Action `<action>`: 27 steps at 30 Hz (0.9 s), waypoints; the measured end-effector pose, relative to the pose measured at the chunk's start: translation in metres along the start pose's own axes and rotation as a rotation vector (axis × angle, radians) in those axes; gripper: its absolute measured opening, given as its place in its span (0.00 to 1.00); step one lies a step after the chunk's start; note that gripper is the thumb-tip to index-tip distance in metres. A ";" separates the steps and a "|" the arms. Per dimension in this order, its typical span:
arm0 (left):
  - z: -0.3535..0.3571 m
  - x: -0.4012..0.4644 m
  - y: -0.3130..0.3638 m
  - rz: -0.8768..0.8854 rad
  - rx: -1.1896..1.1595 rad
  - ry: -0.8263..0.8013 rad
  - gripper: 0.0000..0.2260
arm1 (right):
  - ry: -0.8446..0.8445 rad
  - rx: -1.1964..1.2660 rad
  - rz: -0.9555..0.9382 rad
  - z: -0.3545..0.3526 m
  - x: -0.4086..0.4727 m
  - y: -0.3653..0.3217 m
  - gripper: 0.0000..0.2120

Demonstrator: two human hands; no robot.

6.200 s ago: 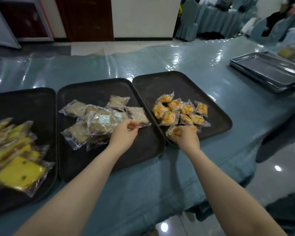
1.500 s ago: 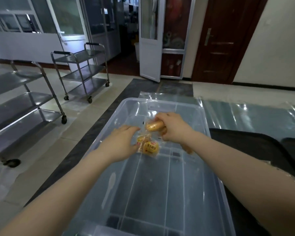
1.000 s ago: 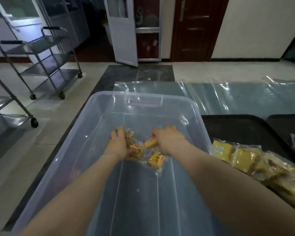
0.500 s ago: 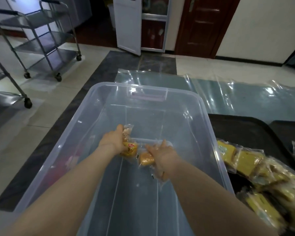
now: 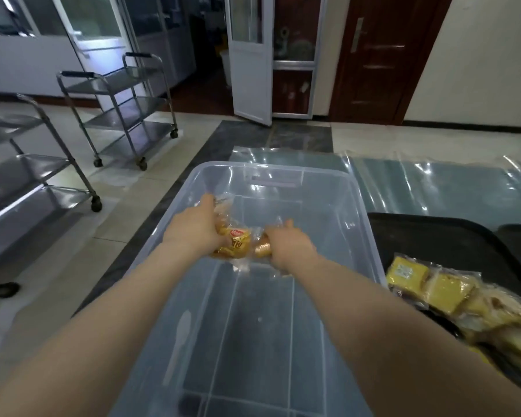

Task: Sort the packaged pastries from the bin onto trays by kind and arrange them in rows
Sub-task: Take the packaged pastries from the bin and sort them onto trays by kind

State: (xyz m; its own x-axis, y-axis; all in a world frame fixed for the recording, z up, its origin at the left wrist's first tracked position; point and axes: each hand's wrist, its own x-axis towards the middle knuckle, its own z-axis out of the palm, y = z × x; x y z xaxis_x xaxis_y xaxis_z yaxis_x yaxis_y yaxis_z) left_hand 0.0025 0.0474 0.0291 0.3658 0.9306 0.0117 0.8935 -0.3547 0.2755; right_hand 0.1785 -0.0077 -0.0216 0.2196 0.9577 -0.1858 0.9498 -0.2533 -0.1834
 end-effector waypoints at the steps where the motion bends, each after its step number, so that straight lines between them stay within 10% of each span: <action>1: -0.010 -0.008 -0.003 0.008 -0.046 0.033 0.34 | 0.065 0.036 -0.017 -0.010 -0.002 -0.003 0.19; 10: -0.066 -0.105 -0.001 0.185 -0.552 0.262 0.38 | 0.480 0.630 -0.061 -0.077 -0.099 -0.004 0.32; 27: -0.011 -0.211 0.204 0.527 -0.941 -0.177 0.28 | 0.904 1.301 0.350 -0.081 -0.349 0.151 0.33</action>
State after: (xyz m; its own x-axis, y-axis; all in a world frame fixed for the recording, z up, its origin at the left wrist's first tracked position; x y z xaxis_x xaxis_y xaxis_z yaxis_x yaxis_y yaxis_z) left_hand 0.1045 -0.2206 0.0929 0.7436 0.6290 0.2265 0.0837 -0.4237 0.9019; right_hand 0.2634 -0.3686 0.0941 0.8714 0.4757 0.1196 0.1102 0.0478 -0.9928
